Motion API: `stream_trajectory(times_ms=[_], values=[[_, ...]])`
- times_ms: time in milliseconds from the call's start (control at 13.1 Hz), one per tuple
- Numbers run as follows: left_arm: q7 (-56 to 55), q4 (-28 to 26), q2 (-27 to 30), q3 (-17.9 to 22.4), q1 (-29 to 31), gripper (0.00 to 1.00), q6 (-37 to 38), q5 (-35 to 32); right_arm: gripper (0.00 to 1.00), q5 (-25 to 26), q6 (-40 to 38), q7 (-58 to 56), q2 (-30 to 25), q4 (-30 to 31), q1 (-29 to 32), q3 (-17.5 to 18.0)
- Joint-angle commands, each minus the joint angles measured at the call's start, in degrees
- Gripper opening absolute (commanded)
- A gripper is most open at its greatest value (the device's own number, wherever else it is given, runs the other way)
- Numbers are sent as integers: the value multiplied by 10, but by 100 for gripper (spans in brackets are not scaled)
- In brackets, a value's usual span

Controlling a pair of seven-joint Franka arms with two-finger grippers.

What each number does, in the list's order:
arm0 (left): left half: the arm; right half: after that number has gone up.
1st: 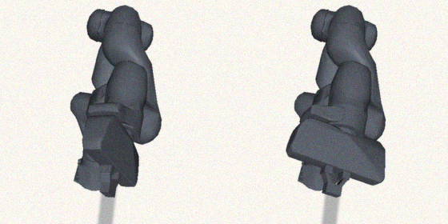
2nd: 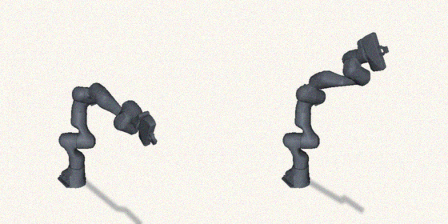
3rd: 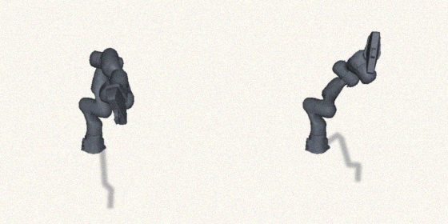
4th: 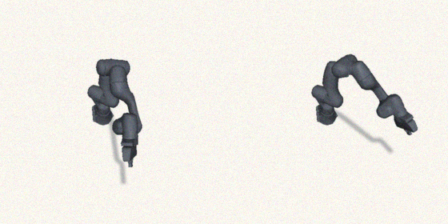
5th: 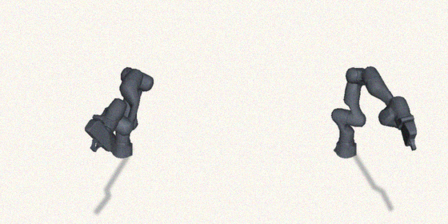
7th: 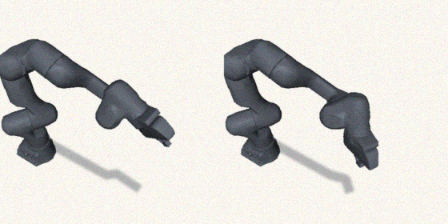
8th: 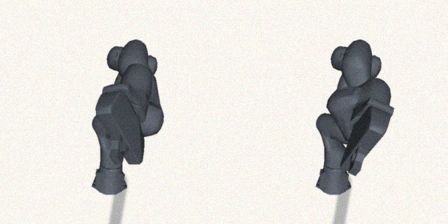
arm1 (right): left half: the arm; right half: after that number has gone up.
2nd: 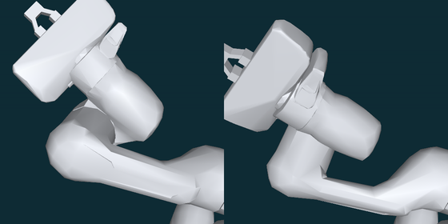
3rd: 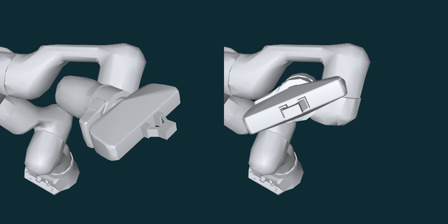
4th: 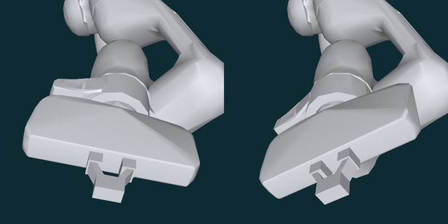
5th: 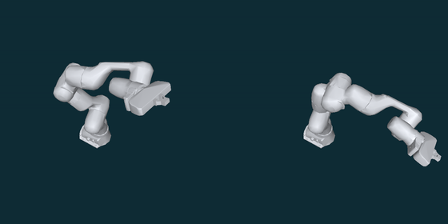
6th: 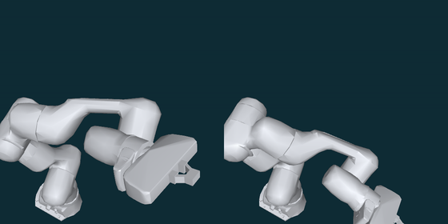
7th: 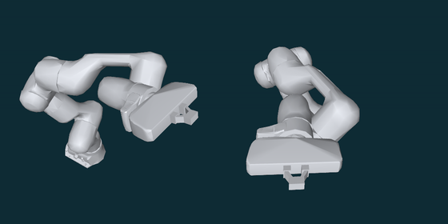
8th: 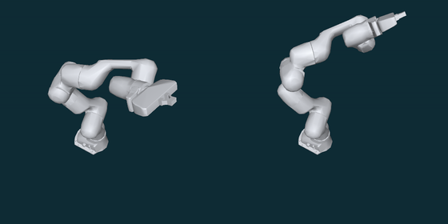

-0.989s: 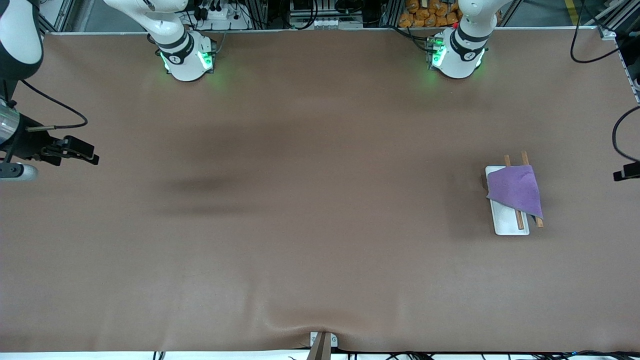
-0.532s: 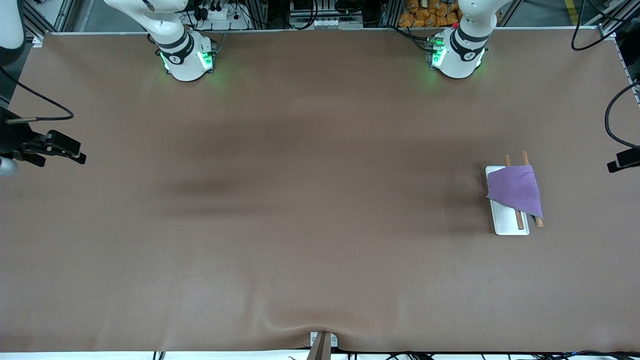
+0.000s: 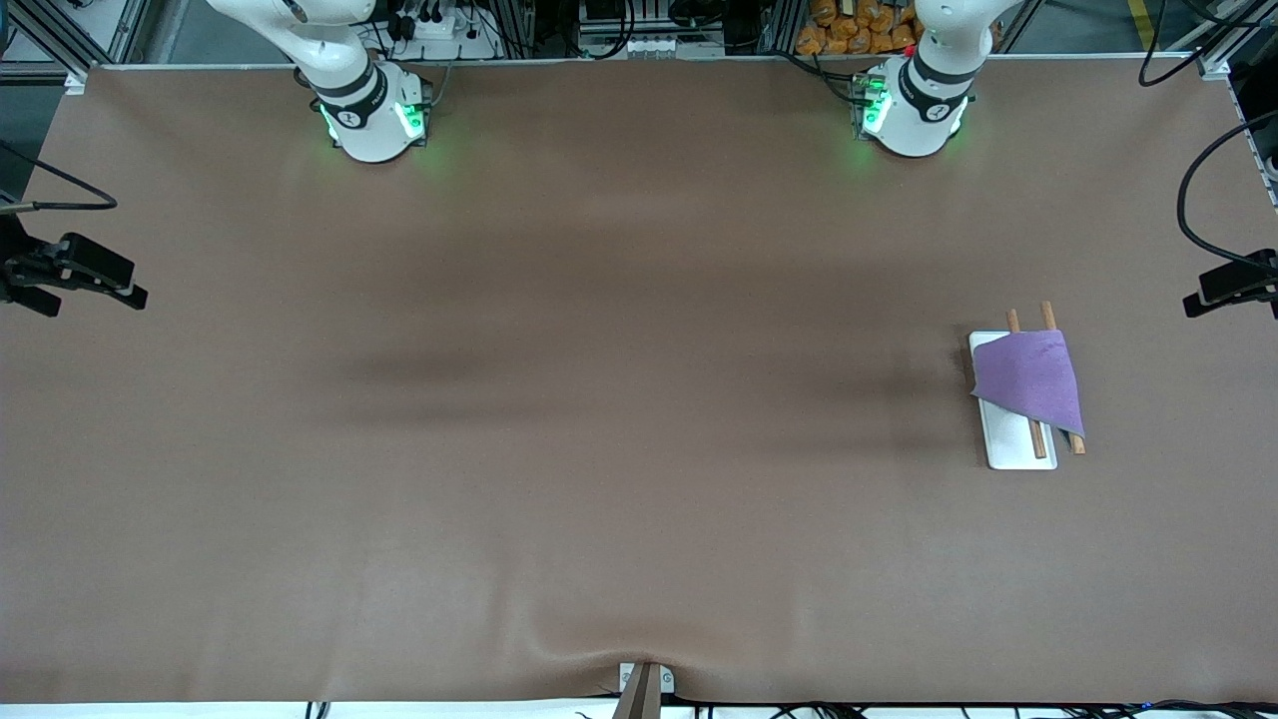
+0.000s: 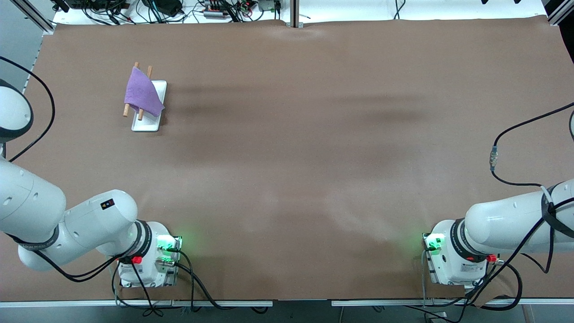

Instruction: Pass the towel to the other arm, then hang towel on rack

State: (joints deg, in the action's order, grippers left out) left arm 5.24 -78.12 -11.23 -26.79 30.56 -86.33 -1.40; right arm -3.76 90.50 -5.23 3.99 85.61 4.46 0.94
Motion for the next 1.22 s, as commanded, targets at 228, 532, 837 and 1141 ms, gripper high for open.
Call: stream_trajectory(times_ms=[228,532,837,1141], values=[[-9,-16,30,28,-51,100,4,-12,100,1,-7,79,-28,25,-20,6],[-34,-24,51,161,-208,100,8,-5,100,3,-11,78,-22,9,-19,4],[-35,-58,77,213,-276,100,8,5,100,17,-12,80,-19,-14,-23,6],[-31,-93,102,214,-278,100,0,10,100,20,-12,80,-18,-14,-23,6]])
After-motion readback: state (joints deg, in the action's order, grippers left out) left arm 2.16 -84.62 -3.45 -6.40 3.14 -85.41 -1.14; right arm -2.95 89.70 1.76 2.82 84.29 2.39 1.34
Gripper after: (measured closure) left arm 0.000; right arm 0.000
